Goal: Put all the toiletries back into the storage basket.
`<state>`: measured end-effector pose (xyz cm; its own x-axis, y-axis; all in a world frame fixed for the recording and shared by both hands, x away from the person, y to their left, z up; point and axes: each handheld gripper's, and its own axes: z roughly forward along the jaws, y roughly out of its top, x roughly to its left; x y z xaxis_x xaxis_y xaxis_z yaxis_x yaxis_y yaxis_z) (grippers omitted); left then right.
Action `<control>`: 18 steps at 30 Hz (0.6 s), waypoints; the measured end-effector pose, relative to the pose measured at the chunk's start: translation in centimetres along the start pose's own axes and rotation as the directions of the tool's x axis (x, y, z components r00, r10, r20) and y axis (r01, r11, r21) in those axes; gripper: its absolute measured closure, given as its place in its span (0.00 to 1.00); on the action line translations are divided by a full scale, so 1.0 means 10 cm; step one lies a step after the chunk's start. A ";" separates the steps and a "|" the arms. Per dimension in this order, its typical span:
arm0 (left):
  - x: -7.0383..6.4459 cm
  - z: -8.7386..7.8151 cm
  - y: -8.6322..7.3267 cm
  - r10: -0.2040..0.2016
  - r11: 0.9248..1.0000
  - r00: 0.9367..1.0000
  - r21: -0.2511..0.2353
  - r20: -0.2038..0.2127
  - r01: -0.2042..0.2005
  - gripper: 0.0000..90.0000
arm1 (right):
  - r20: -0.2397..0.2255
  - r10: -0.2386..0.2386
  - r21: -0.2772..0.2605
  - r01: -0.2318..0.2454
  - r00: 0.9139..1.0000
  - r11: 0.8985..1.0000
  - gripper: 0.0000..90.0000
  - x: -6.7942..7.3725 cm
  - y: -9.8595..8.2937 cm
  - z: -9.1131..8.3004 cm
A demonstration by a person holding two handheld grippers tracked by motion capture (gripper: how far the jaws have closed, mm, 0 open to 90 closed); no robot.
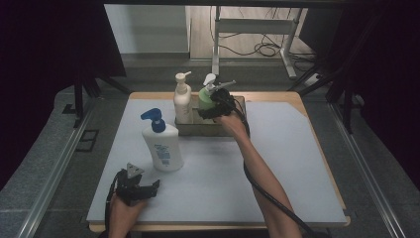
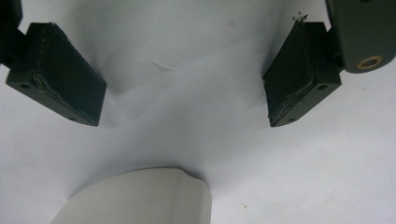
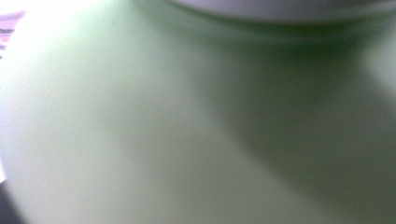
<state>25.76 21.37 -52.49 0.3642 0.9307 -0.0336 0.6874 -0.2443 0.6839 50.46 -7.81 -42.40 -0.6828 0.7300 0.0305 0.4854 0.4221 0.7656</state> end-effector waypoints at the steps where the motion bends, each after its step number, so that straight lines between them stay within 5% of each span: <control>1: 0.00 0.00 0.00 0.000 1.000 1.000 0.000 0.000 0.000 0.14 | -0.010 0.002 -0.004 -0.002 1.000 1.000 0.03 0.00 0.00 0.00; 18: 0.00 0.00 0.00 0.002 1.000 1.000 0.000 -0.001 -0.002 0.14 | -0.010 -0.027 -0.027 0.027 1.000 0.999 0.00 0.02 -0.11 -0.20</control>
<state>25.75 21.38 -52.49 0.3649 0.9305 -0.0321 0.6871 -0.2458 0.6837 48.68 -9.17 -42.00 -0.7013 0.7127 0.0161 0.4516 0.4267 0.7835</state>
